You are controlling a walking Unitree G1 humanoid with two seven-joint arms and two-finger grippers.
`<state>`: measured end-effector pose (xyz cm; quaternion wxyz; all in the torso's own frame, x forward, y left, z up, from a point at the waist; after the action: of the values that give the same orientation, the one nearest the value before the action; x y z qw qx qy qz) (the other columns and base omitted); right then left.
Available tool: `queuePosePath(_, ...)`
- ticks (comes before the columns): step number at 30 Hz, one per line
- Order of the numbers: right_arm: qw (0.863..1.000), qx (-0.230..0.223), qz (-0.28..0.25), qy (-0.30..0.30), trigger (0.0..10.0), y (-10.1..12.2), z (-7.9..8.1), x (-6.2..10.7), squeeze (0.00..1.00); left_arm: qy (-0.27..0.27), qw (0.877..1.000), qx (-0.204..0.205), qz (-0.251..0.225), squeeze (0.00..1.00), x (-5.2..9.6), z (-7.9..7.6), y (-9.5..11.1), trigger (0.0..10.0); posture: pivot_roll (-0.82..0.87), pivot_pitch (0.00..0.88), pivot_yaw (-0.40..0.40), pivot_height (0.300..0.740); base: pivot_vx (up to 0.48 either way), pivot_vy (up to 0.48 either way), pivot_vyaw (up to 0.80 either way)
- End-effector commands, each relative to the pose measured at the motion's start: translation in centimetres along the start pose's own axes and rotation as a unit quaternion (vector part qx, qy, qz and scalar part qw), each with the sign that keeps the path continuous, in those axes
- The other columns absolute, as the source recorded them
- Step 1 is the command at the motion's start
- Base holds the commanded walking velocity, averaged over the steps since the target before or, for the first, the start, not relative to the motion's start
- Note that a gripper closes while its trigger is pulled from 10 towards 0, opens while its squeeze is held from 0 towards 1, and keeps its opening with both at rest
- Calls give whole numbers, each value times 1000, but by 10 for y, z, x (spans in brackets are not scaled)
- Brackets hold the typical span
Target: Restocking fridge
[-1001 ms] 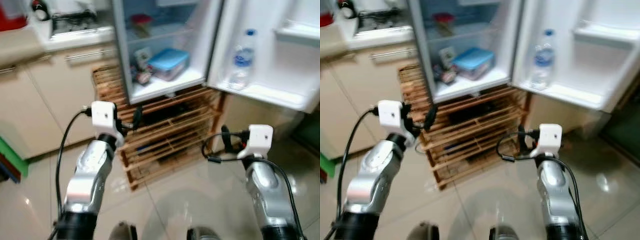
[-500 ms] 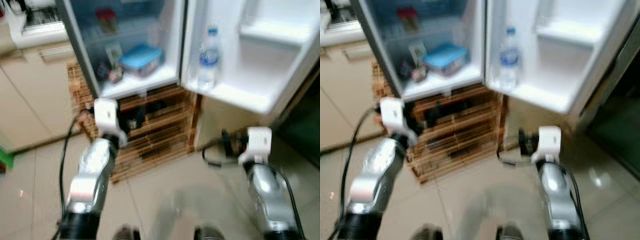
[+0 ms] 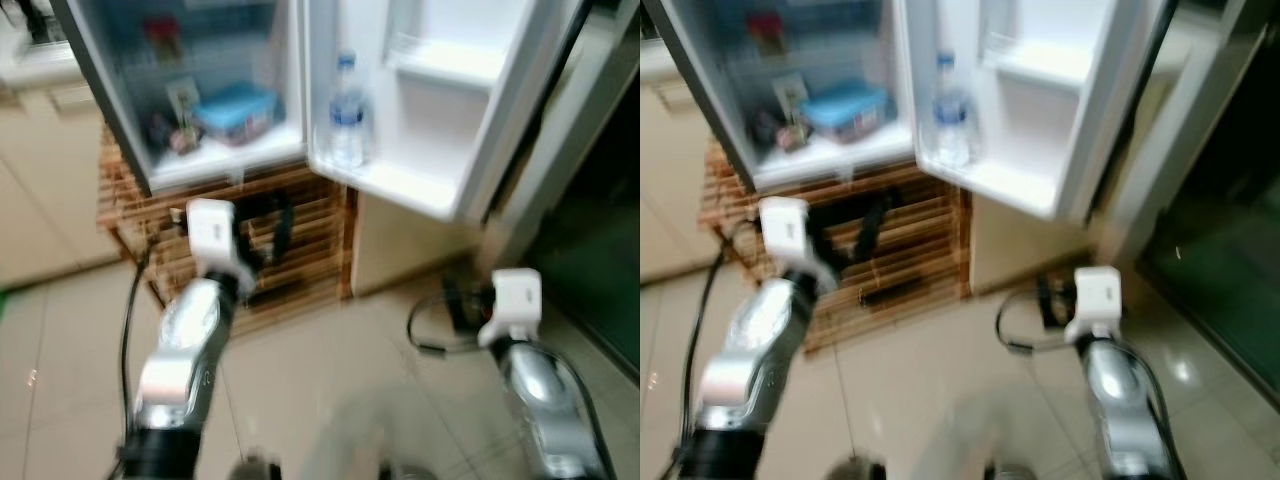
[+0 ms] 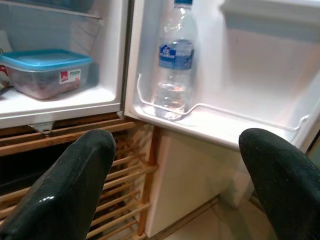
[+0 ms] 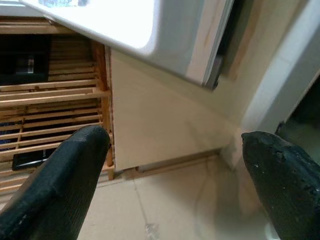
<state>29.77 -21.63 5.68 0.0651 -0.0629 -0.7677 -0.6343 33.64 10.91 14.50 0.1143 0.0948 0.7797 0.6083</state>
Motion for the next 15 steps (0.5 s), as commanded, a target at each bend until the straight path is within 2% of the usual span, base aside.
queuePosePath(1, 1000, 7, -19, 20, 10000, 12, 12, -4, 0, 24, 1000, 1, 1, 0, 0, 12, 1, 10000, -194, 0, 46, 697, 304, -368, 644)
queuePosePath(9, 999, 15, -32, 20, 10000, 21, 10, -11, 0, 26, 1000, 4, -5, 0, -3, 9, 2, 10000, -190, 0, 38, 697, 307, -366, 628)
queuePosePath(15, 999, 12, -41, 25, 10000, 23, 12, -9, 0, 20, 1000, -3, -1, 0, -4, 8, 2, 10000, -186, 0, 38, 697, 286, -383, 613)
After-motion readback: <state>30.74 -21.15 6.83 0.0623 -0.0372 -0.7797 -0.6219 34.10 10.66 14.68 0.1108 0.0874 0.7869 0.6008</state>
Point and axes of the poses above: a point about 5 cm out from each wrist's last joint towards the gripper, its own x axis pointing back from the gripper into the wrist, its own y axis along the axis of the wrist's last joint, z = x × y, the point moved 4 cm from there along -x, pointing out of the wrist towards the gripper, and after that the axes turned 4 degrees about x, right-handed, at the moved point
